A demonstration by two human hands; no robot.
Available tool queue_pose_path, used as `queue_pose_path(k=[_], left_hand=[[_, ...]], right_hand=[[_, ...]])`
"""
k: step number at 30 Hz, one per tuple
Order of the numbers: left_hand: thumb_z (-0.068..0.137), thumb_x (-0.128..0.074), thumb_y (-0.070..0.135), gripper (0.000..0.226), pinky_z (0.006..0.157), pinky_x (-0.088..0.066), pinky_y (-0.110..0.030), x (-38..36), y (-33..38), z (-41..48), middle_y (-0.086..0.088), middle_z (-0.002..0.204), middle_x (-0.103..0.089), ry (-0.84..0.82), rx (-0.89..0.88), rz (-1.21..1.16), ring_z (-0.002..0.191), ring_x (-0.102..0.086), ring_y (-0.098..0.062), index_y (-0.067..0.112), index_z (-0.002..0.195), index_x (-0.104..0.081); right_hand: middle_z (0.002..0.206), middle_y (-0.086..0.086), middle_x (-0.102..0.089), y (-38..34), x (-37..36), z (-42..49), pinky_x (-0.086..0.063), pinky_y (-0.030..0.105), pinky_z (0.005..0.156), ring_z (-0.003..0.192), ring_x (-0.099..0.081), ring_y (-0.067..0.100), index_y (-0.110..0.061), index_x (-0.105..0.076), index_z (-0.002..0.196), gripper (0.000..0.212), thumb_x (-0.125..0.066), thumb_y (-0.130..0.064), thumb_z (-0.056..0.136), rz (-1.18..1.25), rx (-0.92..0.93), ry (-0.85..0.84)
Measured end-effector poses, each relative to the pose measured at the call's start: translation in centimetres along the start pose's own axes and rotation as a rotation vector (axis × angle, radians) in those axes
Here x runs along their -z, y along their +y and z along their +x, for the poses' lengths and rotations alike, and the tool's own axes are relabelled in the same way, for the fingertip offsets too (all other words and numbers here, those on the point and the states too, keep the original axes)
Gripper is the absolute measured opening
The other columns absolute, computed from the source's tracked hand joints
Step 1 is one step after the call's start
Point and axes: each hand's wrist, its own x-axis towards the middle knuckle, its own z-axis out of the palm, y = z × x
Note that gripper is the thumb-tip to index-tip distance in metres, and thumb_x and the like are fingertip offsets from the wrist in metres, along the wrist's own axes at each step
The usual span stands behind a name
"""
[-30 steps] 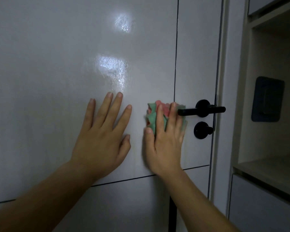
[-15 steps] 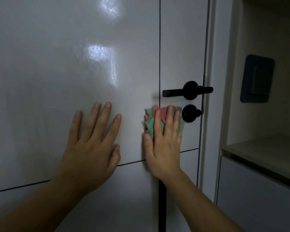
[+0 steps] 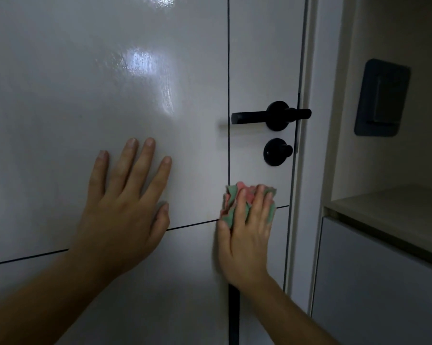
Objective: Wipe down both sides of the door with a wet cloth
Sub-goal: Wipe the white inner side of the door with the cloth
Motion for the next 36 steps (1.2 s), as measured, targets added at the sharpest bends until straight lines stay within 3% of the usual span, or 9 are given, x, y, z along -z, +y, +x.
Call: queue_pose_path(k=[6, 10, 14, 18, 25, 28, 30, 33, 36], left_hand=[[0.093, -0.045, 0.036, 0.068, 0.124, -0.018, -0.062, 0.8, -0.6, 0.2, -0.02, 0.17, -0.022, -0.018, -0.017, -0.041, 0.157, -0.021, -0.039, 0.009, 0.156, -0.043], [0.093, -0.046, 0.036, 0.068, 0.124, -0.021, -0.062, 1.7, -2.3, -0.3, -0.022, 0.169, -0.023, 0.01, 0.011, -0.028, 0.156, -0.023, -0.04, 0.006, 0.154, -0.045], [0.095, -0.042, 0.041, 0.07, 0.121, -0.008, -0.071, 2.6, -5.8, -0.8, -0.027, 0.167, -0.022, 0.036, 0.172, 0.076, 0.156, -0.02, -0.046, 0.005, 0.154, -0.042], [0.096, -0.041, 0.043, 0.07, 0.117, -0.008, -0.077, 2.6, -7.3, -1.6, -0.025, 0.168, -0.019, 0.028, 0.226, 0.079, 0.156, -0.016, -0.047, 0.012, 0.159, -0.037], [0.097, -0.042, 0.04, 0.065, 0.119, -0.015, -0.072, 3.3, -8.3, -2.1, -0.019, 0.169, -0.023, 0.01, 0.18, 0.053, 0.157, -0.021, -0.04, 0.013, 0.156, -0.042], [0.097, -0.043, 0.037, 0.065, 0.121, -0.021, -0.065, 4.1, -9.6, -2.9, -0.02, 0.168, -0.025, 0.021, 0.149, -0.011, 0.157, -0.024, -0.037, 0.01, 0.156, -0.042], [0.096, -0.044, 0.036, 0.066, 0.123, -0.022, -0.06, 4.5, -10.8, -3.5, -0.022, 0.168, -0.025, 0.043, 0.152, -0.016, 0.157, -0.023, -0.038, 0.007, 0.156, -0.041], [0.096, -0.043, 0.037, 0.067, 0.122, -0.015, -0.064, 4.6, -12.7, -4.8, -0.024, 0.168, -0.023, 0.083, 0.222, 0.038, 0.157, -0.02, -0.041, 0.007, 0.156, -0.039], [0.097, -0.042, 0.039, 0.067, 0.122, -0.008, -0.07, 4.4, -14.4, -5.8, -0.023, 0.169, -0.021, 0.092, 0.299, 0.077, 0.157, -0.016, -0.045, 0.01, 0.157, -0.037]], right_hand=[[0.17, 0.015, 0.013, 0.2, -0.6, 0.0, -0.001, 0.061, 0.125, 0.157, 0.016, 0.031, -0.023, 0.012, 0.162, 0.069, -0.015, -0.052, 0.105, 0.088, -0.168, 0.06], [0.17, 0.017, 0.007, -3.0, -1.0, -1.2, -0.006, 0.061, 0.123, 0.156, 0.006, 0.042, -0.021, 0.002, 0.164, 0.069, -0.019, -0.051, 0.106, -0.021, 0.146, -0.009], [0.171, 0.013, 0.003, -9.6, 1.2, 8.4, 0.001, 0.059, 0.126, 0.157, 0.01, 0.036, -0.027, -0.004, 0.163, 0.067, -0.028, -0.049, 0.105, -0.061, 0.431, 0.028], [0.171, 0.015, -0.002, -13.6, 1.8, 13.9, 0.0, 0.059, 0.125, 0.157, 0.005, 0.038, -0.023, -0.011, 0.164, 0.066, -0.026, -0.049, 0.105, -0.084, 0.413, 0.146], [0.172, 0.011, 0.001, -7.4, -1.9, 0.3, -0.007, 0.058, 0.125, 0.157, -0.001, 0.038, -0.029, -0.005, 0.164, 0.07, -0.034, -0.051, 0.103, -0.202, 0.685, -0.042], [0.17, 0.011, -0.004, -10.3, -0.9, 4.5, 0.0, 0.055, 0.127, 0.157, 0.0, 0.037, -0.03, -0.005, 0.163, 0.074, -0.04, -0.049, 0.101, -0.203, 0.737, 0.003], [0.17, 0.013, -0.008, -14.2, 0.2, 9.8, 0.001, 0.055, 0.126, 0.157, 0.001, 0.038, -0.027, -0.013, 0.163, 0.069, -0.038, -0.047, 0.103, -0.143, 0.673, 0.091], [0.17, 0.016, -0.006, -18.5, 0.6, 13.4, 0.0, 0.058, 0.126, 0.157, 0.002, 0.04, -0.022, -0.016, 0.163, 0.066, -0.033, -0.047, 0.104, -0.088, 0.564, 0.146], [0.17, 0.015, -0.009, -17.9, -1.2, 9.0, -0.005, 0.06, 0.125, 0.157, -0.001, 0.04, -0.024, -0.02, 0.163, 0.066, -0.038, -0.047, 0.104, -0.123, 0.774, 0.078]])
